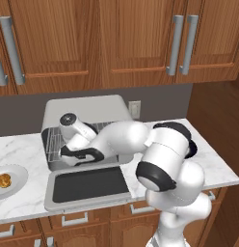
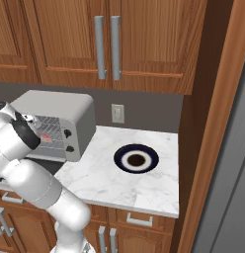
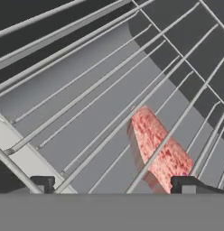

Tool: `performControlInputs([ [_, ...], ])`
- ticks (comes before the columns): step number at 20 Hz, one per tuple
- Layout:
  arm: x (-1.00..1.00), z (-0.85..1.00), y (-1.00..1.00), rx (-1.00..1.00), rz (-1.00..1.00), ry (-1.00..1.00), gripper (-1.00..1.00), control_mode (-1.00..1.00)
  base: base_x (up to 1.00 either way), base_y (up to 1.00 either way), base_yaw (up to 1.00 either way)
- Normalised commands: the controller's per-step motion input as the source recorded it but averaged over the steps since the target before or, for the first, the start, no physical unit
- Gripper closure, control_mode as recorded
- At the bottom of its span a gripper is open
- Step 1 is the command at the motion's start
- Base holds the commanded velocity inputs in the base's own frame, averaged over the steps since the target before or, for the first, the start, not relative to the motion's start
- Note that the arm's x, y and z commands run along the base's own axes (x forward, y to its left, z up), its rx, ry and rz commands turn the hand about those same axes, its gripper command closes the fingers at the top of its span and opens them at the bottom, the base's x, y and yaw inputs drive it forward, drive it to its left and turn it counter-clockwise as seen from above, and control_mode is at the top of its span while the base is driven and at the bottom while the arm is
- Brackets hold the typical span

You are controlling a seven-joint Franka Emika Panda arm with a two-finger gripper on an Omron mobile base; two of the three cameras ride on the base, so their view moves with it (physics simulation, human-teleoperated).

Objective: Open the toaster oven door. Place the bread on the top rack in the toaster oven and place the steak on the bottom rack.

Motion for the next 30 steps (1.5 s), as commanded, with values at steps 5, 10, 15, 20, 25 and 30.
performControlInputs([
  [5, -0.61, -0.32, 0.15, 0.00, 0.00, 0.20, -1.00, -1.00, 0.00, 0.00, 0.00],
  [10, -0.64, -0.35, 0.17, 0.00, 0.00, 0.18, -1.00, -1.00, 0.00, 0.00, 0.00],
  [15, -0.66, -0.31, 0.17, 0.00, 0.00, 0.18, -1.00, -1.00, 0.00, 0.00, 0.00],
  [20, -0.68, -0.21, 0.19, 0.00, 0.00, 0.23, -1.00, -1.00, 0.00, 0.00, 0.00],
  [25, -0.69, -0.17, 0.22, 0.00, -0.02, 0.25, -1.00, -1.00, 0.00, 0.00, 0.00],
  [30, -0.74, -0.19, 0.23, 0.00, -0.03, 0.20, -1.00, -1.00, 0.00, 0.00, 0.00],
])
